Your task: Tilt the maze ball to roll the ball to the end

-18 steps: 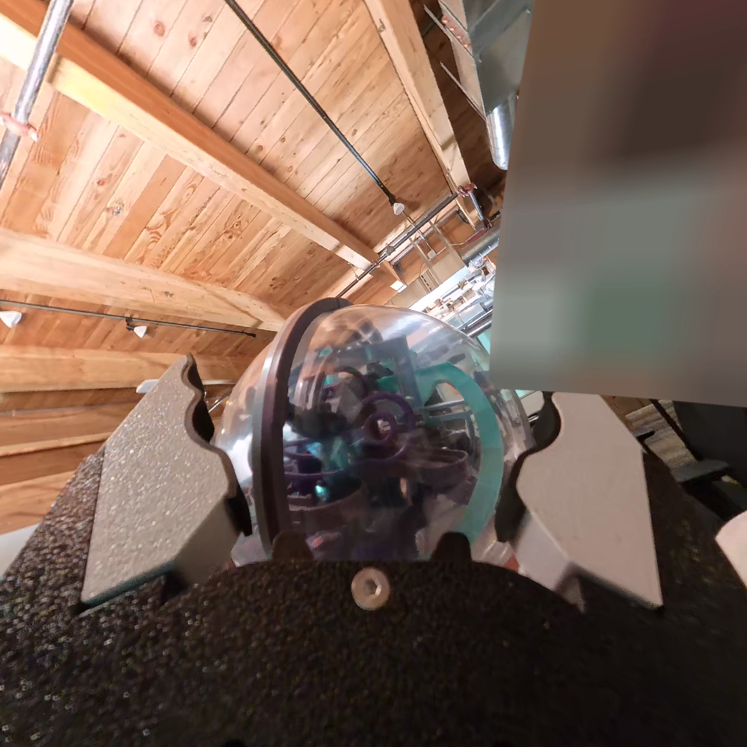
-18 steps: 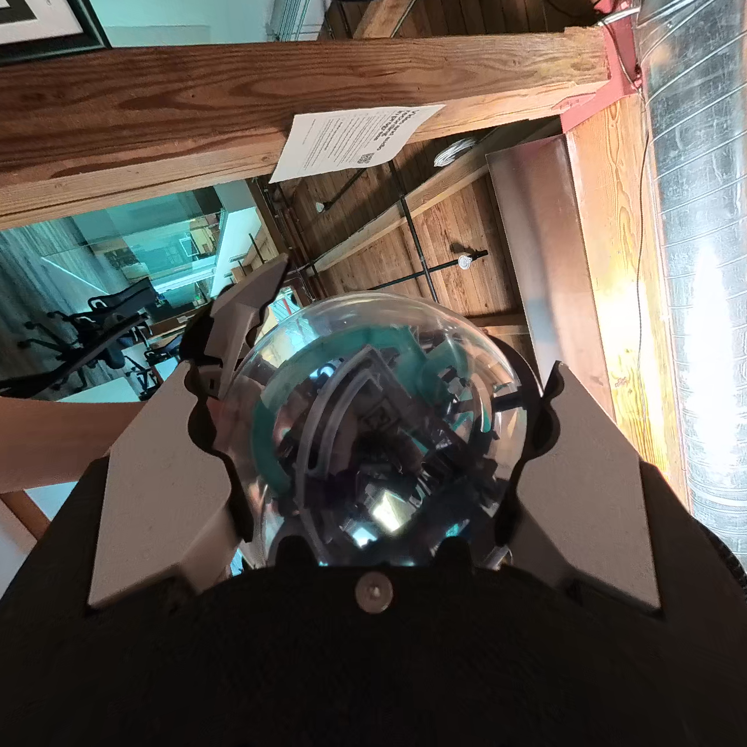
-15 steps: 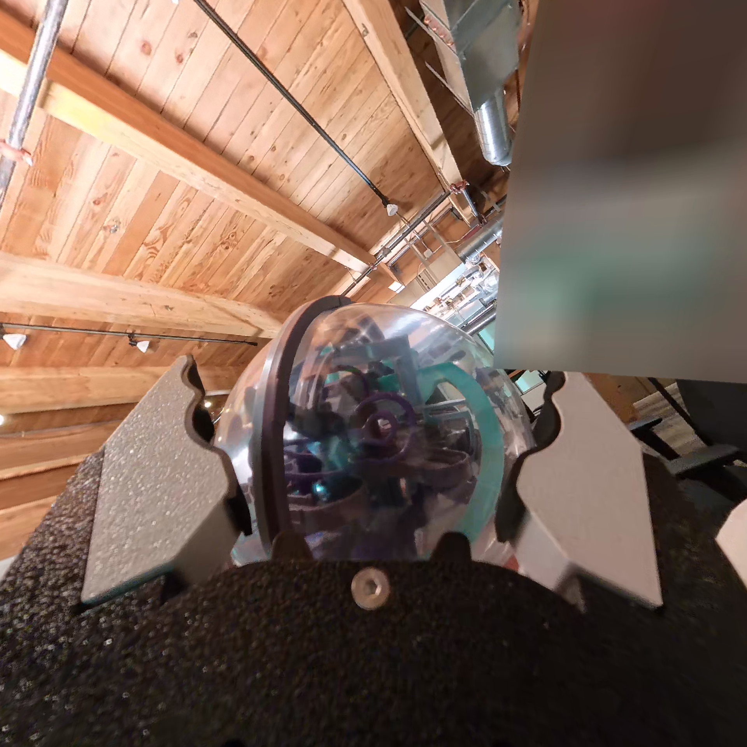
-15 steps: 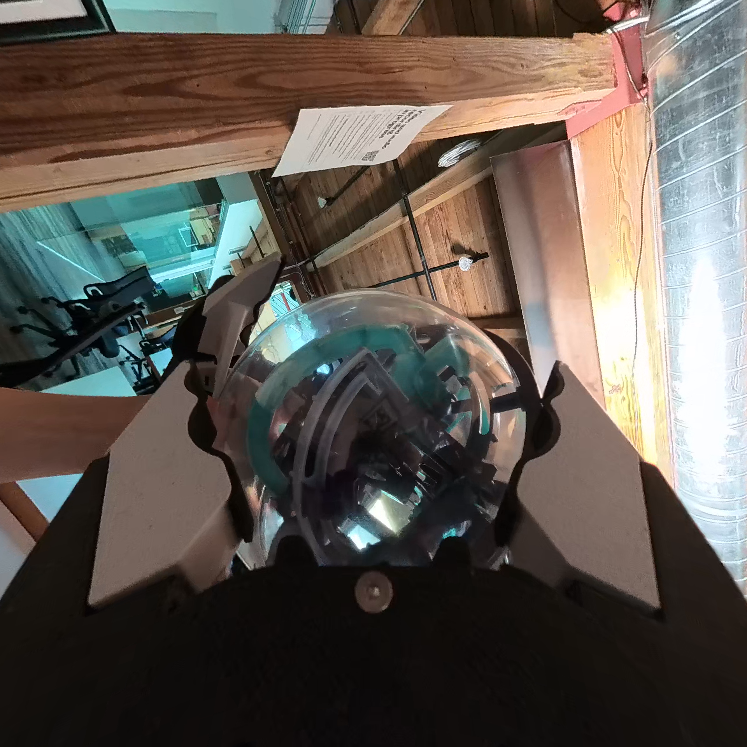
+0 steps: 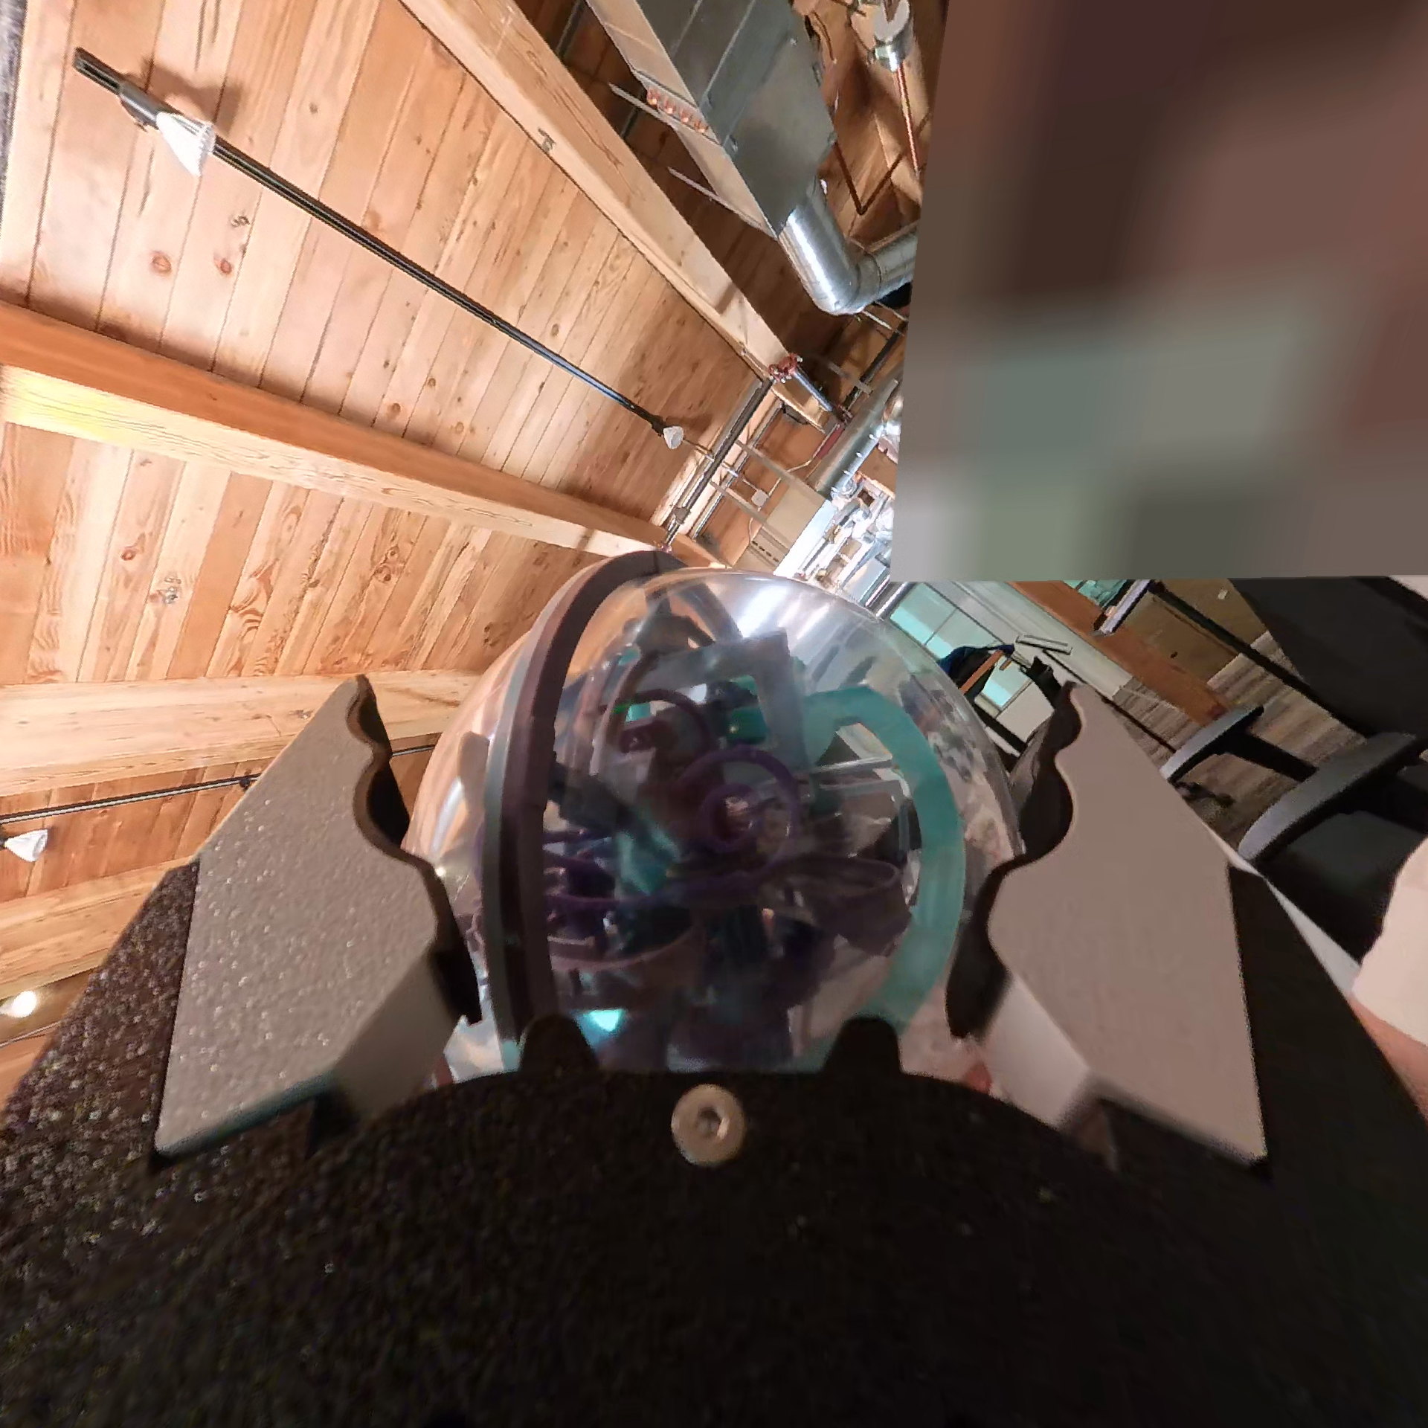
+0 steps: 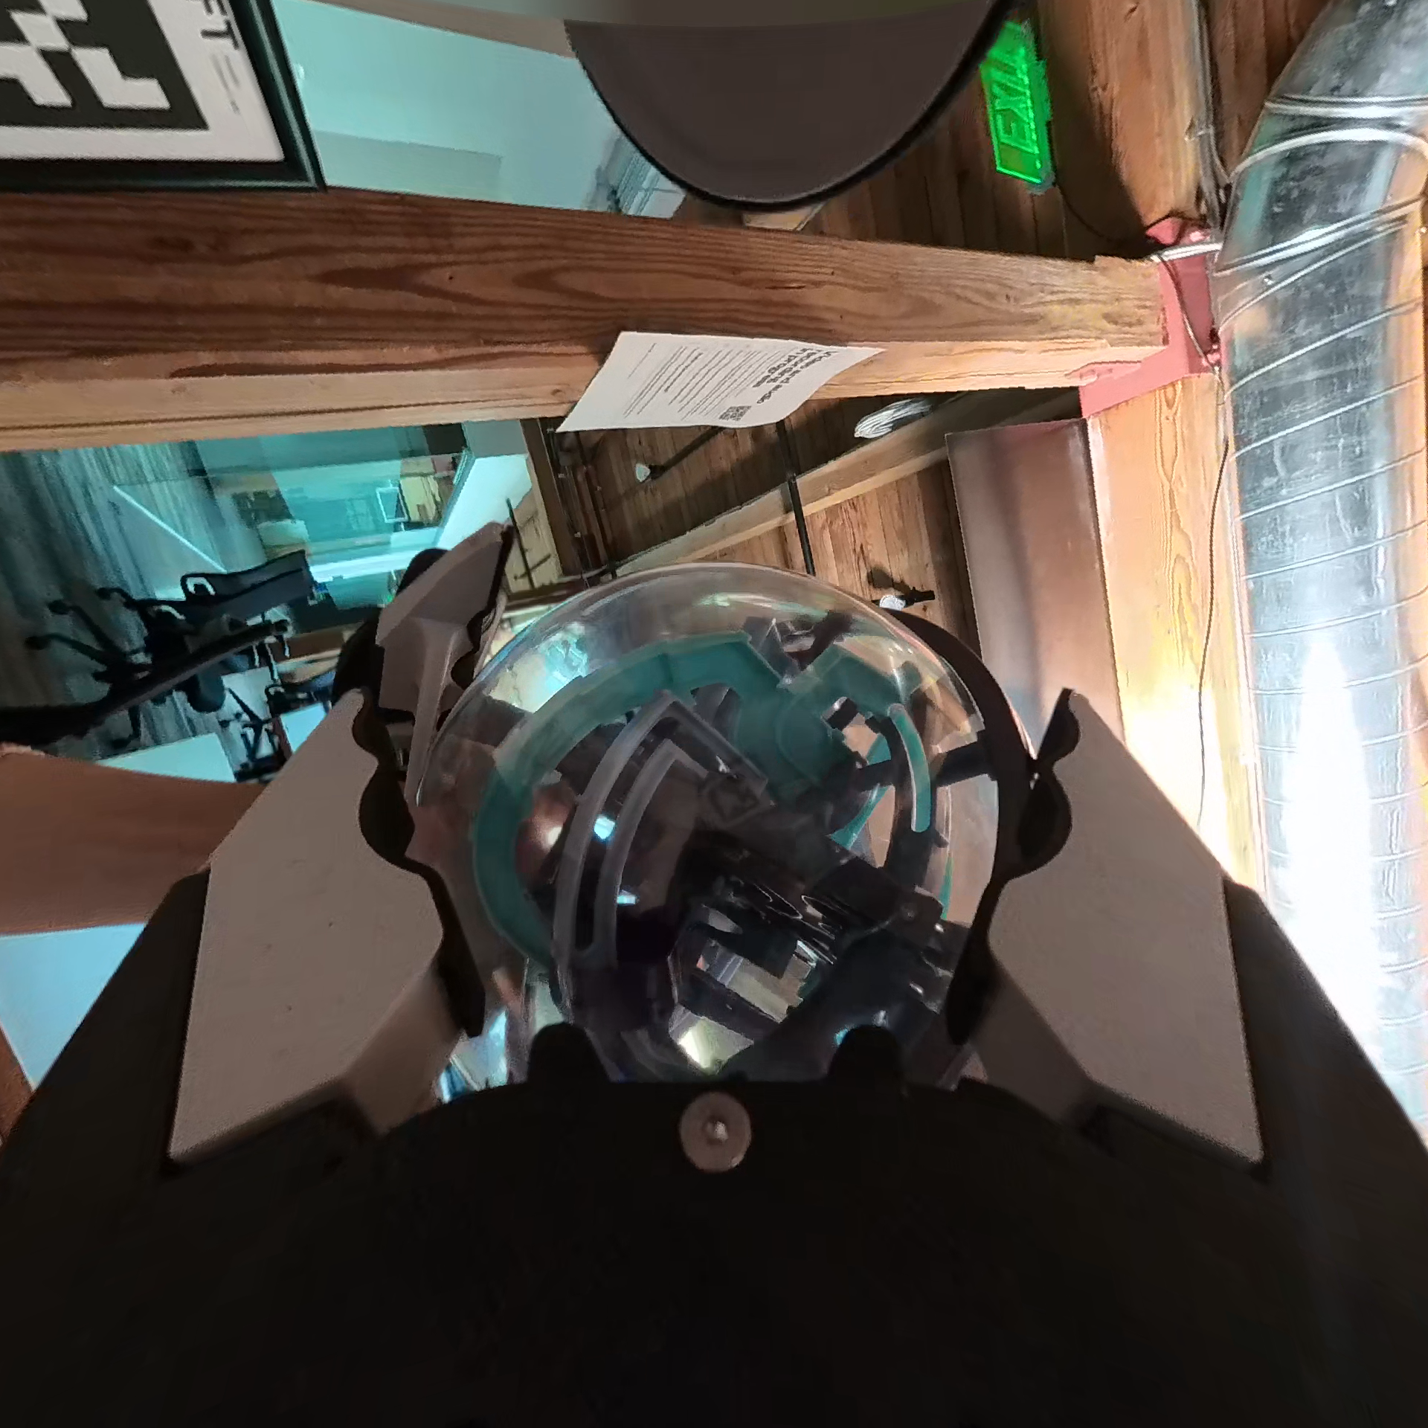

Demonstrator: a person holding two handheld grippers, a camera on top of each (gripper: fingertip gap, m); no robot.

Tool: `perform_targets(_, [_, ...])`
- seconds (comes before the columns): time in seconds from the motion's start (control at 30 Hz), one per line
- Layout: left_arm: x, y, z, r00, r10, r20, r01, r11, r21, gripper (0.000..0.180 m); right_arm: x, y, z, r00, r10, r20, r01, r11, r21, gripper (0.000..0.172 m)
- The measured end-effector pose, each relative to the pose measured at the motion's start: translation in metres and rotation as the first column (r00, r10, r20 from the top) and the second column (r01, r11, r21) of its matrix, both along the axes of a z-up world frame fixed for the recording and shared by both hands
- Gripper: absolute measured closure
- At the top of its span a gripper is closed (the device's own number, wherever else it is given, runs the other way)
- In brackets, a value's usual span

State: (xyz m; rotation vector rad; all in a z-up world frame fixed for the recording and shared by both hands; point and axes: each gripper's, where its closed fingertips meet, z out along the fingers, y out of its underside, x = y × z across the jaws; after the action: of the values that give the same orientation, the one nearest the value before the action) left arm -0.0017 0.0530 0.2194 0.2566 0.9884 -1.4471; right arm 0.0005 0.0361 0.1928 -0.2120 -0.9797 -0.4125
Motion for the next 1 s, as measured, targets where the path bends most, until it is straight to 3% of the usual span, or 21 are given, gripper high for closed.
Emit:
perform_targets(0.2, [0.012, 0.006, 0.005, 0.994, 0.072, -0.077, -0.075, 0.997, -0.035, 0.024, 0.011, 0.008, 0.007, 0.995, 0.035, -0.097, -0.041, 0.997, -0.066, 0.015])
perform_targets(1.0, [0.028, 0.032, 0.003, 0.969, 0.058, -0.241, -0.101, 0.98, -0.17, 0.024, 0.028, 0.031, 0.0, 0.974, 0.016, -0.228, -0.055, 0.984, -0.167, 0.014])
